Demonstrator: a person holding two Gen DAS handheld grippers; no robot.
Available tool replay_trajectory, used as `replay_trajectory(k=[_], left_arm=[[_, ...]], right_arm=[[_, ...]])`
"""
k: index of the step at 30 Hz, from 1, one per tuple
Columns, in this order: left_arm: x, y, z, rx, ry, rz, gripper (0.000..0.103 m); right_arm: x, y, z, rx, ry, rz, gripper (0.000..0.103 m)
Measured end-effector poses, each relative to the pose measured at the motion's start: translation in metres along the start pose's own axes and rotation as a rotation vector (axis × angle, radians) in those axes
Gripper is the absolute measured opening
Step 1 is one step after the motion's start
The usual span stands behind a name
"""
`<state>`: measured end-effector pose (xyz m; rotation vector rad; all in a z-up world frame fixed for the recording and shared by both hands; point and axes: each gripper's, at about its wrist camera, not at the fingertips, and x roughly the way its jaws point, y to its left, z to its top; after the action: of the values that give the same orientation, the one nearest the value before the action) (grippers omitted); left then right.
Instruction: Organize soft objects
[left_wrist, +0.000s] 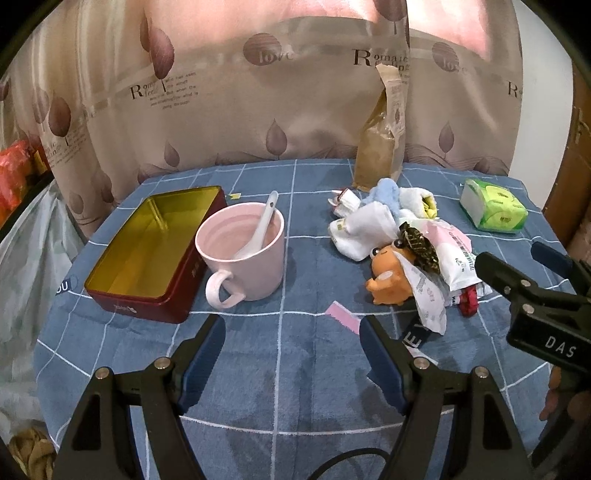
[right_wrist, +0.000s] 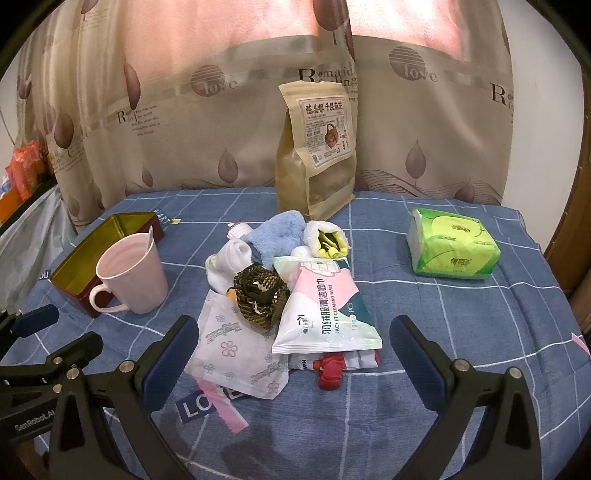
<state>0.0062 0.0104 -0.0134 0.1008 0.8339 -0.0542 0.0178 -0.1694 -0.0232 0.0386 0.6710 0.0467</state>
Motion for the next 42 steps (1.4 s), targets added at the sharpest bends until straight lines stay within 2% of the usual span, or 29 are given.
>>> replay_trajectory(k=[32, 42], left_arm=[[0.007, -0.002, -0.003, 0.003, 0.036, -0.004, 0.077], [0.007, -0.008, -0.005, 0.019, 0.039, -0.014, 0.077]], right_arm=[[-0.002, -0.011, -0.003, 0.029, 0.004, -0.018, 0.103], [-0.008, -0.023, 0.002, 0.060, -0.020, -0.039, 0.103]])
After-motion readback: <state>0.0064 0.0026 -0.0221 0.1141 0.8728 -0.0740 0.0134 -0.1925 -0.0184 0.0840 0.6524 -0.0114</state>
